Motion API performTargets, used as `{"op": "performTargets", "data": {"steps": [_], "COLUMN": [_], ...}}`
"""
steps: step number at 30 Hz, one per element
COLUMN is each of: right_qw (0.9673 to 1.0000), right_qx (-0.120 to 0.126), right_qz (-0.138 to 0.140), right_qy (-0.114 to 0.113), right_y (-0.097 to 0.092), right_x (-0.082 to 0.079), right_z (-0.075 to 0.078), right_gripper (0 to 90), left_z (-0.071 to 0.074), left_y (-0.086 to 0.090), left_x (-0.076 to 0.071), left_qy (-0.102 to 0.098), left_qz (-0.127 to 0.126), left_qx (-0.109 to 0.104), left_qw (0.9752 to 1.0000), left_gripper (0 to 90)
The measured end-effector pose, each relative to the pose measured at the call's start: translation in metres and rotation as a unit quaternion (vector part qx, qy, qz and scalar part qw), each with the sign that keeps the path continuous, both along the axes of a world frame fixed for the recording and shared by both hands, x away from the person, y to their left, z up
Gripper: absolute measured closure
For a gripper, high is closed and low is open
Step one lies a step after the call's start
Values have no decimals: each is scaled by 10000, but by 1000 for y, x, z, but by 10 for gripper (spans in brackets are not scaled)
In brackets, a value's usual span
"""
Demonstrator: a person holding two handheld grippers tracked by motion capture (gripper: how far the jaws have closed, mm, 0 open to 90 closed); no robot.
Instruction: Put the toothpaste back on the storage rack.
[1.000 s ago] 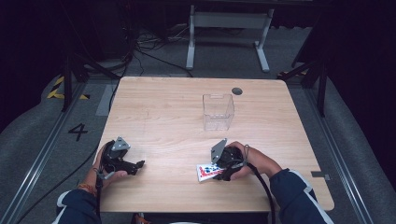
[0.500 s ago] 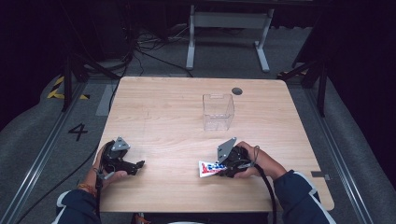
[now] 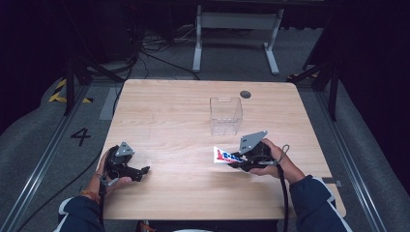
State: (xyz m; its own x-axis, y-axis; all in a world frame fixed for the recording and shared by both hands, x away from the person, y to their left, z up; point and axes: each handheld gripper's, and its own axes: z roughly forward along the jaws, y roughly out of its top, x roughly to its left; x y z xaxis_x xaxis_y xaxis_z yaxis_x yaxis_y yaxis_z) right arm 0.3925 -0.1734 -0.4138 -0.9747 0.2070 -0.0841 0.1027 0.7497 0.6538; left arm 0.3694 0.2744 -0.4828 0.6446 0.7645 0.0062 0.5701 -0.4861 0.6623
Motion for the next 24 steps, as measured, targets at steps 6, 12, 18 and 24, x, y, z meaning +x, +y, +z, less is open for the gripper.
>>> {"op": "performTargets", "data": {"steps": [6,12,18,24], "right_qw": [9977,9956,9921,9858], "right_qx": [467,670,914,1244], "right_qz": [-475,-637,-815,-1060], "right_qy": [-131,-154,-289,-388], "right_y": [-16,-22,-25,-23], "right_x": [5,8,8,9], "right_z": [10,14,20,33], "right_gripper": [668,668,668,669], "left_z": [0,0,0,0], "left_y": [0,0,0,0], "left_x": [0,0,0,0], "left_qy": [-2,-2,8,1], "left_qz": [2,0,-3,1], "left_qx": [-3,-2,4,-9], "left_qw": [10000,10000,10000,10000], "left_gripper": [7,7,7,6]}}
